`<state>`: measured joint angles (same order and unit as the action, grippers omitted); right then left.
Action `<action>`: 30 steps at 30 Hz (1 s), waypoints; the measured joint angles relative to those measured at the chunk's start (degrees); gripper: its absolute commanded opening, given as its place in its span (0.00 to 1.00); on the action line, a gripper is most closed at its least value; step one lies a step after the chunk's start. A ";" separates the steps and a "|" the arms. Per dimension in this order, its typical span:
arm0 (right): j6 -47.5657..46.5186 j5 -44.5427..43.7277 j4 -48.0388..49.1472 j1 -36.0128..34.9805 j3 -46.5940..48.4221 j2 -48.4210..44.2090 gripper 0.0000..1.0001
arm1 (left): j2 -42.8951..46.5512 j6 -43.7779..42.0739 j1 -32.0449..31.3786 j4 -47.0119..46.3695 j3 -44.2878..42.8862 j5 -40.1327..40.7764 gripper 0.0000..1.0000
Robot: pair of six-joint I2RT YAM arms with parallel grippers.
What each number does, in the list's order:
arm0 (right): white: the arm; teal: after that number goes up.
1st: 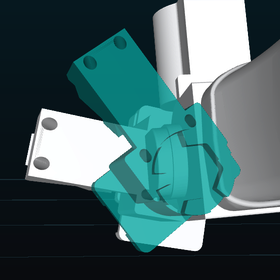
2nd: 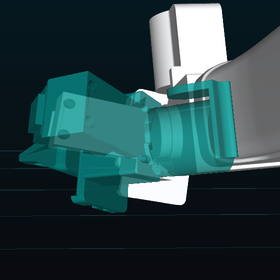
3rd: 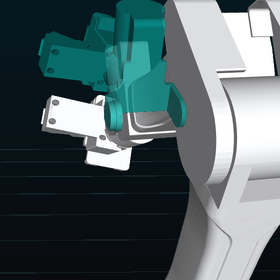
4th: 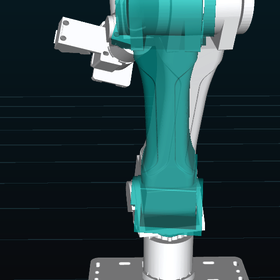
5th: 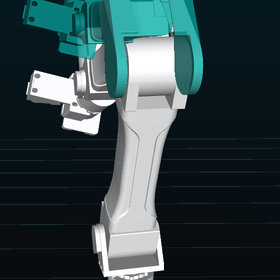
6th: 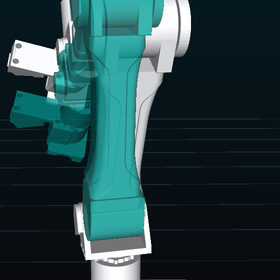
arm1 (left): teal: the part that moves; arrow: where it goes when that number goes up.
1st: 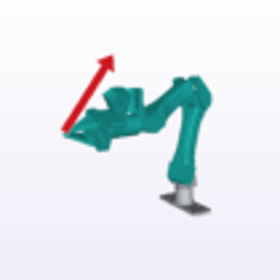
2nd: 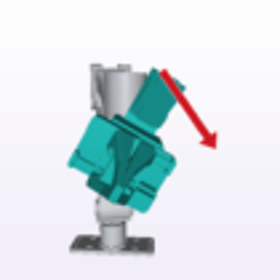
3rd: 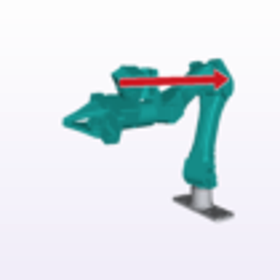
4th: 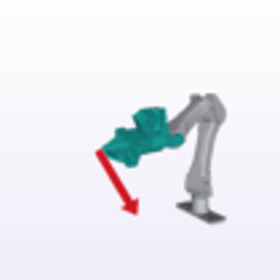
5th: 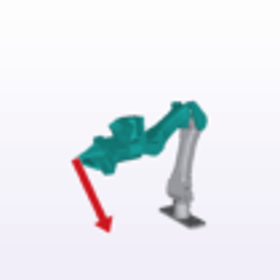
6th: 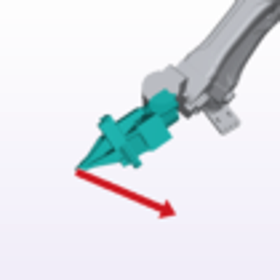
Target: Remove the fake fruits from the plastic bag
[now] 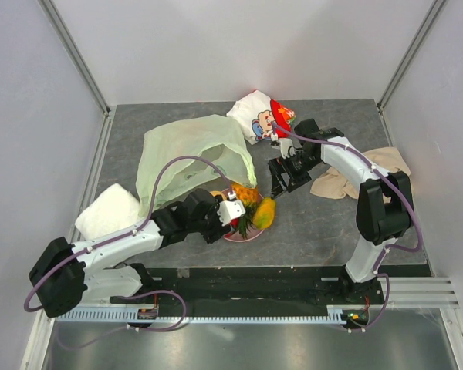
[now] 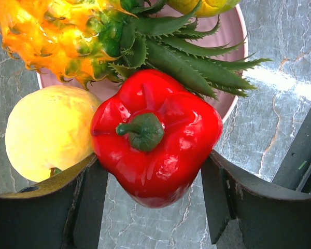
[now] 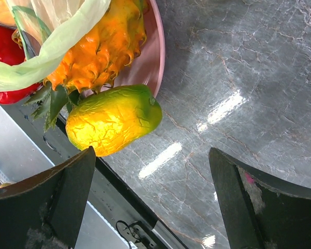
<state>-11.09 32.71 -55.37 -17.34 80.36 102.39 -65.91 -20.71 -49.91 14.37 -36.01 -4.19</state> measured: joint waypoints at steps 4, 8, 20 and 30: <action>-0.13 0.04 -0.02 0.00 0.04 0.00 0.98 | -0.15 0.66 0.00 -0.20 0.00 0.28 0.33; -0.26 0.04 -0.02 0.00 0.07 0.00 0.98 | -0.09 1.36 0.00 -0.07 -0.02 0.66 0.52; -0.28 0.52 0.02 0.00 0.07 0.22 0.98 | 5.75 1.42 0.00 3.26 -0.02 -0.83 0.70; -0.15 1.70 0.04 0.00 -0.90 0.31 0.98 | 1.51 2.10 0.00 1.77 -0.02 -1.20 0.85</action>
<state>-11.25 34.41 -55.33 -17.34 79.46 102.69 -64.40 -18.61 -49.91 16.14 -36.03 -5.39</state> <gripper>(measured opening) 0.982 0.756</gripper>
